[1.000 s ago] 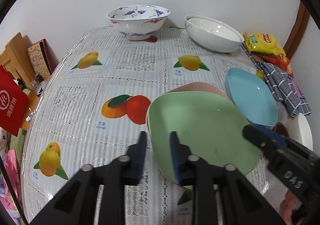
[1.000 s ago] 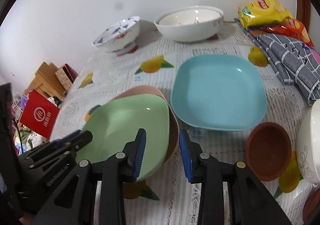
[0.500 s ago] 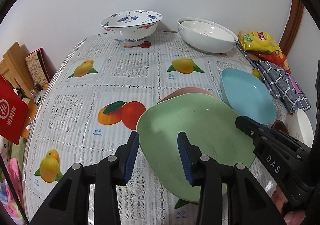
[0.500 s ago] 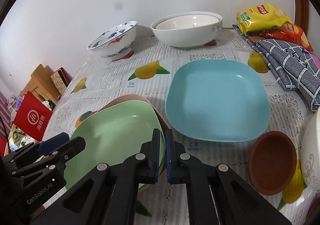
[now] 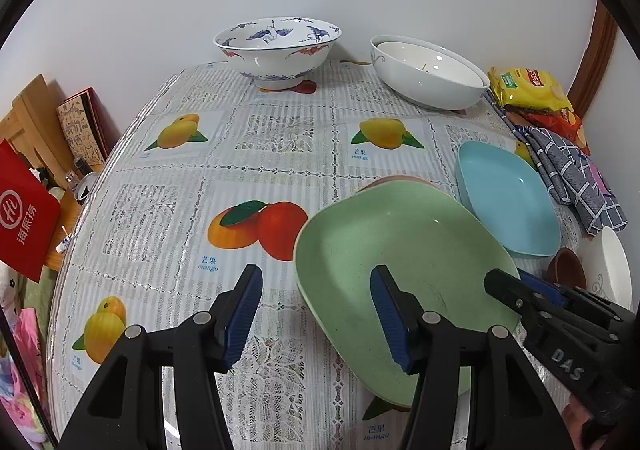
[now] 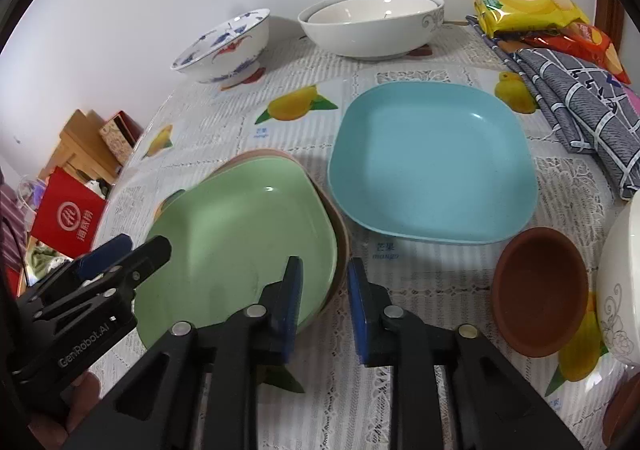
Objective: Organize plates and bowls
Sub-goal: 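Open both tools to release the green plate, then move both tools to the rim of the blue square plate, then close the left tool on the blue plate rim while the right tool grips it too, then carry the blue plate with both tools over the green plate stack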
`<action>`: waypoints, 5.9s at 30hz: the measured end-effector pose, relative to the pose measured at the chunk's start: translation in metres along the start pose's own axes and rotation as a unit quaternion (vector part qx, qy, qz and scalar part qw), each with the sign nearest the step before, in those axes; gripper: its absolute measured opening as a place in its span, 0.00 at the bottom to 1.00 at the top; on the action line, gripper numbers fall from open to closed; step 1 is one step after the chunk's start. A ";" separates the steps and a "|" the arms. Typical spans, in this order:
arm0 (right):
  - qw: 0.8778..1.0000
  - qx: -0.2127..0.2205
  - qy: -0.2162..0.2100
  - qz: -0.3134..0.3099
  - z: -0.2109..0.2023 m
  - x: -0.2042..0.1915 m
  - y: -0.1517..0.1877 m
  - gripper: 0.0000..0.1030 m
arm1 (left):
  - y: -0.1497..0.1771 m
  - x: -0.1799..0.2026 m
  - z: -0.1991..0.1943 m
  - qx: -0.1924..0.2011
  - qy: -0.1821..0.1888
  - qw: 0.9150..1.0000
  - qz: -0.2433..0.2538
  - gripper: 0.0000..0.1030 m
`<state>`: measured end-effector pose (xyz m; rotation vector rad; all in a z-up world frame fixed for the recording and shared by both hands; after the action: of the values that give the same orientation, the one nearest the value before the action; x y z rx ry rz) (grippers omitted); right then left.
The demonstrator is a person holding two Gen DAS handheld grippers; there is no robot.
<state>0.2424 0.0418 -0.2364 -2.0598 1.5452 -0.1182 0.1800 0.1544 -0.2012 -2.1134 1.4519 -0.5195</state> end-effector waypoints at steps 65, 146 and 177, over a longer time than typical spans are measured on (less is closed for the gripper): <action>0.988 0.069 0.134 0.045 0.003 0.128 -0.059 0.44 | -0.054 0.135 0.075 -0.024 0.068 0.994 0.077 0.52; 0.990 0.133 -0.009 0.040 -0.095 0.018 -0.029 0.05 | -0.021 0.046 -0.082 0.044 0.022 0.999 0.002 0.07; 0.994 0.107 -0.026 0.021 -0.081 -0.002 -0.019 0.05 | -0.005 0.023 -0.076 0.027 0.010 0.999 -0.020 0.07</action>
<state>0.2267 0.0162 -0.1590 -1.8484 1.4756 -0.2041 0.1480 0.1189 -0.1379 -2.1038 1.3942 -0.5911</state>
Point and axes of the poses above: each gripper's, at about its wrist camera, not at the fingertips, and z roughly the way its jaws point, x to its right, y to its underside, the point moved 9 cm from there along z, roughly the way its jaws point, and after that the axes turned 3 degrees about x, right-handed, at the moved point
